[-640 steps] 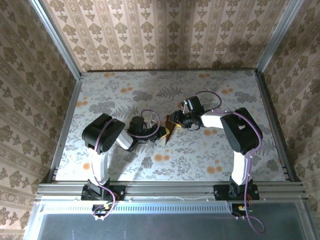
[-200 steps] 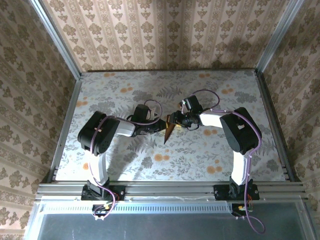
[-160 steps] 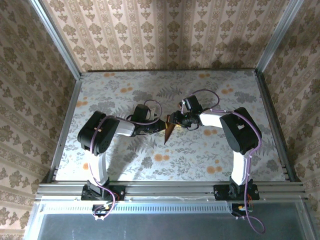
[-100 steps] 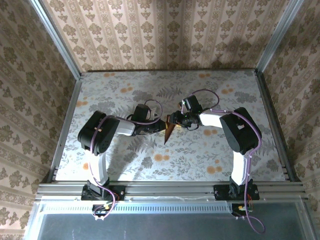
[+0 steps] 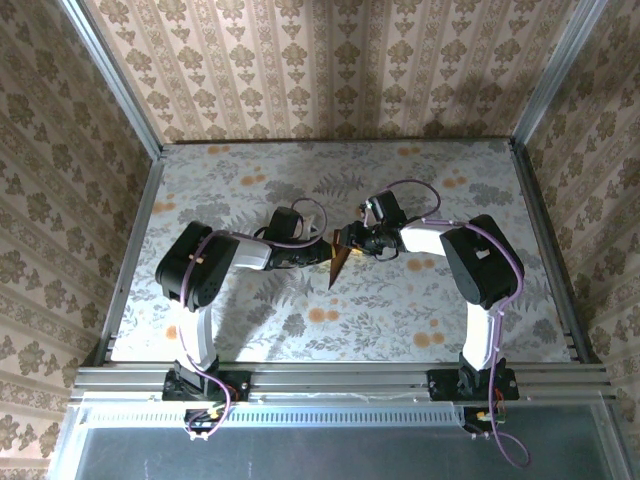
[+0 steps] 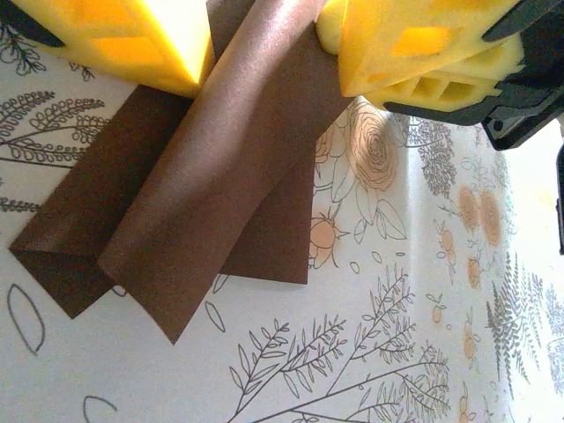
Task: Fold a paper plane with a square sheet of paper (fold left side to right side)
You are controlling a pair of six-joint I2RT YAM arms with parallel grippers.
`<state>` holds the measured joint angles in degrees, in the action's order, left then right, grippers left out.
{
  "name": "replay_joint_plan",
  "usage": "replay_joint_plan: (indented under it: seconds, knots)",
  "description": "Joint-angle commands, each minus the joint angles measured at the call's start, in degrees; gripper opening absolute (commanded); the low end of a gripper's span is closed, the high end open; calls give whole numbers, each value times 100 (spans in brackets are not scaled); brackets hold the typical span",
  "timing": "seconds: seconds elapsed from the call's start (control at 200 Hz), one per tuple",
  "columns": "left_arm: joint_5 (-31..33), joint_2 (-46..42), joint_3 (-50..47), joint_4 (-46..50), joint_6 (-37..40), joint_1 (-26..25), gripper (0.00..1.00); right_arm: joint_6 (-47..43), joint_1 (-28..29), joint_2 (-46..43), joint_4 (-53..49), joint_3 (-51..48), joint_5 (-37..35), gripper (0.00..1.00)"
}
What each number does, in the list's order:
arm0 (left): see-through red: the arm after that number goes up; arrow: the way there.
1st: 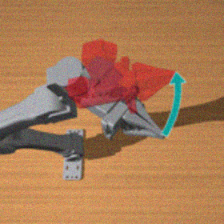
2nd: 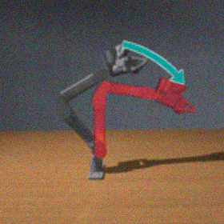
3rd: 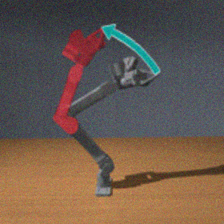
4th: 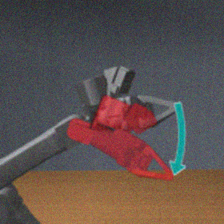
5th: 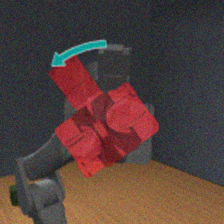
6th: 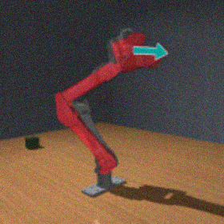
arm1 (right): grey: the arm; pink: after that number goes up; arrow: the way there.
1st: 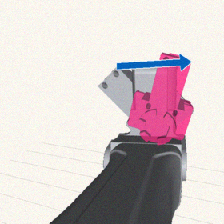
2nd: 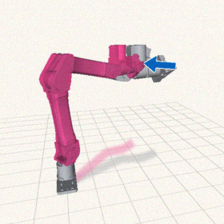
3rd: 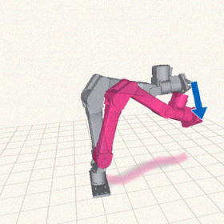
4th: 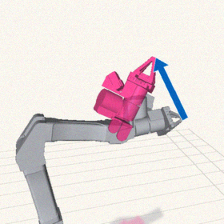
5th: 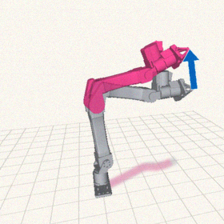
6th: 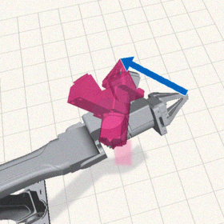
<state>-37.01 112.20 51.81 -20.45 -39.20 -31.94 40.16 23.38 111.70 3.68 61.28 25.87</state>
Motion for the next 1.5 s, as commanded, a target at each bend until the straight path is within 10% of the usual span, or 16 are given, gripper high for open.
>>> replay_joint_plan:
  seconds: [0.0, 1.495]
  knots:
    - [813, 483, -20, 656, 341, -40, 0, 132, -60, -117, -293, -199, -3, 44]
    - [1135, -505, 0, 559, 868, -373, 0, -175, -86, 181, -702, -13, -104, 38]
